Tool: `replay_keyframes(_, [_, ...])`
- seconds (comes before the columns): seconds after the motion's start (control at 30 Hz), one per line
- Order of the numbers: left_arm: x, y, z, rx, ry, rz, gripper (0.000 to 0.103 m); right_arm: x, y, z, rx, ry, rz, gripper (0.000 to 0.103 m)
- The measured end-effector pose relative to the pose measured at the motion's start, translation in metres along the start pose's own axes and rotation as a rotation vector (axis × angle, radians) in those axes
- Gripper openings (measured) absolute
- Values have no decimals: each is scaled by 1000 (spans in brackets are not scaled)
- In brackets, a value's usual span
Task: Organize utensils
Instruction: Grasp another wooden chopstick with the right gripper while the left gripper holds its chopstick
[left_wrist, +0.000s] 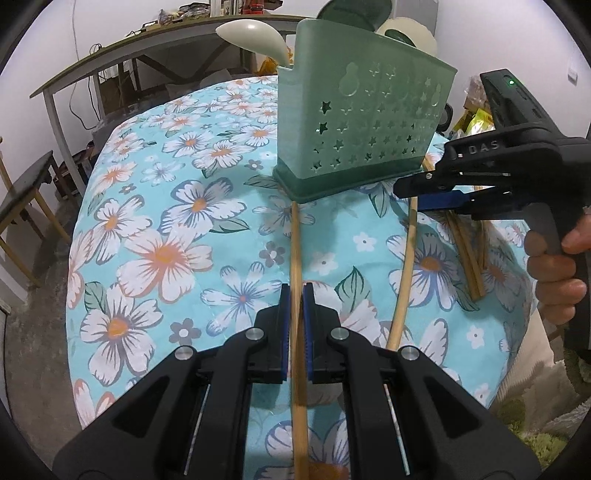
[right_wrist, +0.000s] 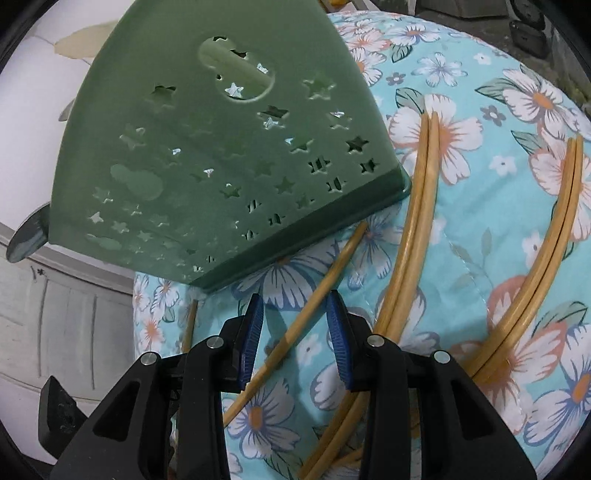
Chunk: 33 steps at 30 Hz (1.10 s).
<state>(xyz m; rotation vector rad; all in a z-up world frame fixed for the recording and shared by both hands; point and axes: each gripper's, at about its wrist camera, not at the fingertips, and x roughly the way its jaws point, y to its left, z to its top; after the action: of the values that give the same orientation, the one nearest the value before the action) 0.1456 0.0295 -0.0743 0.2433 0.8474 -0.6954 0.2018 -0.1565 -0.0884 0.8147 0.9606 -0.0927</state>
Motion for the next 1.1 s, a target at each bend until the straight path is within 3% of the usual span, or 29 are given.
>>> replay_keyframes(0.03, [0, 0, 0, -2, -2, -3, 6, 0, 0, -2, 0, -4, -2, 35])
replay_keyframes(0.1, [0, 1, 0, -3, -4, -8, 6, 4, 0, -2, 7, -13, -17, 17])
replay_keyframes(0.17, [-1, 2, 0, -4, -5, -13, 6, 4, -8, -3, 46, -14, 12, 16])
replay_keyframes(0.37, [-2, 2, 0, -3, 4, -18, 6, -8, -16, -15, 67, 34, 84, 14])
replay_keyframes(0.53, [-5, 4, 0, -8, 17, -19, 6, -8, -5, -31, 1, 92, 103, 14])
replay_keyframes(0.63, [-6, 5, 3, -13, 26, -19, 10, -7, 2, -31, -29, 99, 96, 15])
replay_keyframes(0.7, [-6, 6, 8, -17, 25, -15, 20, -4, 6, -29, -36, 101, 90, 15])
replay_keyframes(0.8, [-3, 4, 17, -5, 30, -22, 21, -2, 6, -26, -49, 103, 94, 21])
replay_keyframes(1.1, [35, 6, 45, -24, 110, -46, 20, 13, 9, -18, -56, 89, 98, 21])
